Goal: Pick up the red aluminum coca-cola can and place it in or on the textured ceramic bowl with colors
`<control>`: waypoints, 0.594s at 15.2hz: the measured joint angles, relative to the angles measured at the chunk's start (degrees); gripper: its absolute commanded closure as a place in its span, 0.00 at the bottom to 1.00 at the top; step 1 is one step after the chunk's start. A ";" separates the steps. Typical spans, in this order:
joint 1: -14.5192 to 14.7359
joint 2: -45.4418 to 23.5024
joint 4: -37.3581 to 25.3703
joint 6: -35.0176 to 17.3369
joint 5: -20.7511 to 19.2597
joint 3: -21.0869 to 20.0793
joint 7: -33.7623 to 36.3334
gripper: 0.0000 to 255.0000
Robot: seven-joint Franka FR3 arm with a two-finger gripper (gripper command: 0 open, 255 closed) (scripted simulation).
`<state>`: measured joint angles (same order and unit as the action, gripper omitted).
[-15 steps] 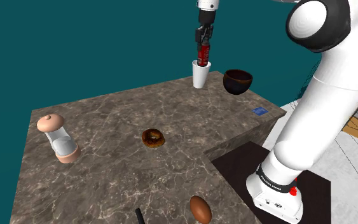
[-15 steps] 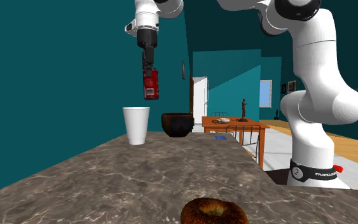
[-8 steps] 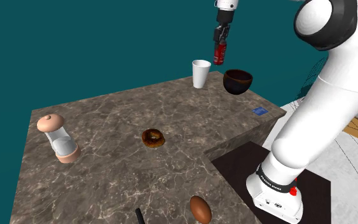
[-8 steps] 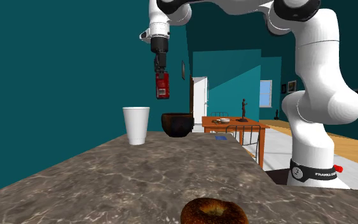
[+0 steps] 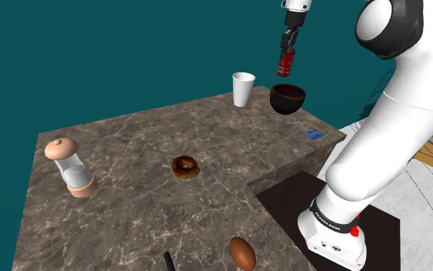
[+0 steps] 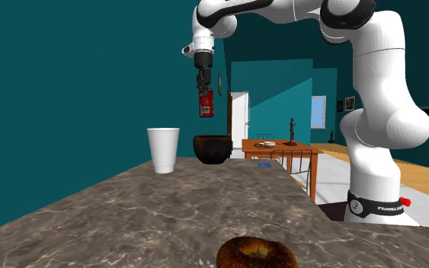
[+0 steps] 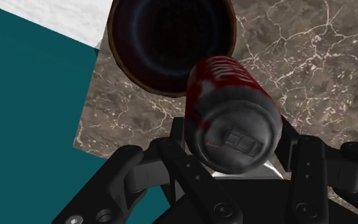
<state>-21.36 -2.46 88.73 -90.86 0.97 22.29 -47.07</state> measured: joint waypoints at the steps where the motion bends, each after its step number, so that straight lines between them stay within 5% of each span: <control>1: -0.94 -0.40 -0.68 0.36 0.18 0.83 -1.72 1.00; 9: -3.95 -1.40 0.95 -2.12 0.71 3.41 -7.45 1.00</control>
<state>-25.31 -3.85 89.68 -92.97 1.69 25.70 -54.52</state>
